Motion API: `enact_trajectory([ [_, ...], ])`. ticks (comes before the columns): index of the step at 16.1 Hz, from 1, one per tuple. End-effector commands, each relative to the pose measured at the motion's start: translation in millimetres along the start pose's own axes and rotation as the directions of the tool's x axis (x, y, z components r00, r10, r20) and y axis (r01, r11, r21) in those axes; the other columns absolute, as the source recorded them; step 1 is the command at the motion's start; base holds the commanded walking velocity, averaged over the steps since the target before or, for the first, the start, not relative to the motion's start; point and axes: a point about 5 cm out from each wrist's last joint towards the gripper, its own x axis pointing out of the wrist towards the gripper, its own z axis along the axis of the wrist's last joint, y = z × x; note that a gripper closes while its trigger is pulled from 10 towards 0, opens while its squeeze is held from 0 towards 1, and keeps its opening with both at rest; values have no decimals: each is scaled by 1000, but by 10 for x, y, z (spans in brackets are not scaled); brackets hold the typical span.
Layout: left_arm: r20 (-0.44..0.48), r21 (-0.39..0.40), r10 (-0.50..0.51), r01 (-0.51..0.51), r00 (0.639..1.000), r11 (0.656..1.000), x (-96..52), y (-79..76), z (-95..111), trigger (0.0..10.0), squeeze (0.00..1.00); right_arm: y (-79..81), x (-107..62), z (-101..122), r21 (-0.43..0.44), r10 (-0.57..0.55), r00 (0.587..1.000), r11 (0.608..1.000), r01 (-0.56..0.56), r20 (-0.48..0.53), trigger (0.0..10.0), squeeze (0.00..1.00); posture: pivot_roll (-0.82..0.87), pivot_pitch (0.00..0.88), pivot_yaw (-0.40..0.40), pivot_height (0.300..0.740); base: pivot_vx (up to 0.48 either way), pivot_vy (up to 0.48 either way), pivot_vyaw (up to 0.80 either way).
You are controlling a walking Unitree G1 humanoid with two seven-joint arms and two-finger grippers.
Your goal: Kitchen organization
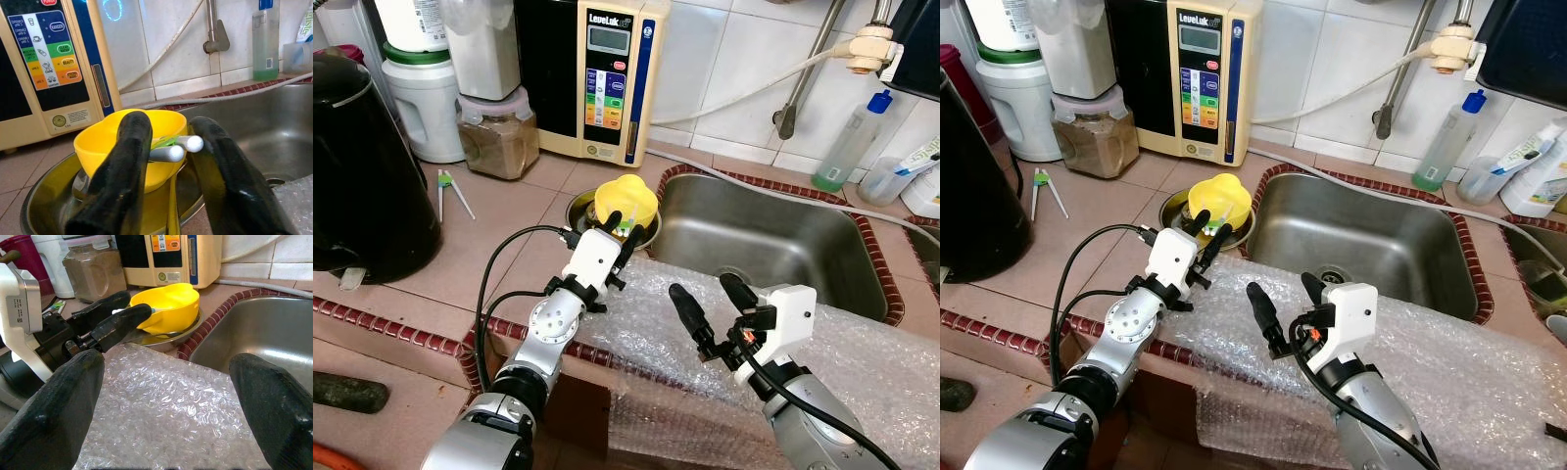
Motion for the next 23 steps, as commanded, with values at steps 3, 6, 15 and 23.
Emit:
enact_trajectory([
  [3, 33, -18, 0, 0, 999, 1000, 54, -7, 69, 0, 0, -31, 4, -7, -7, -12, 1000, 1000, 12, -3, 10000, 0, 51, 0, -61, 740, 0, 0, 0],
  [6, 36, -33, 10, -9, 999, 999, 51, -5, 70, 0, 0, -37, 6, -2, -9, -12, 1000, 1000, 12, -2, 10000, 0, 52, 0, -63, 740, 0, 0, 0],
  [15, 192, -39, 173, -168, 966, 985, 85, 316, 391, 0, 0, -77, 61, 29, -27, -20, 1000, 999, 21, 16, 10000, 0, 66, 0, -60, 740, 0, 0, 0],
  [23, 174, -86, 48, -33, 984, 996, -244, 141, 381, 0, 0, -172, 55, -174, -504, 5, 991, 861, -71, -132, 10000, 0, 99, 0, -94, 740, 0, 0, 0],
])
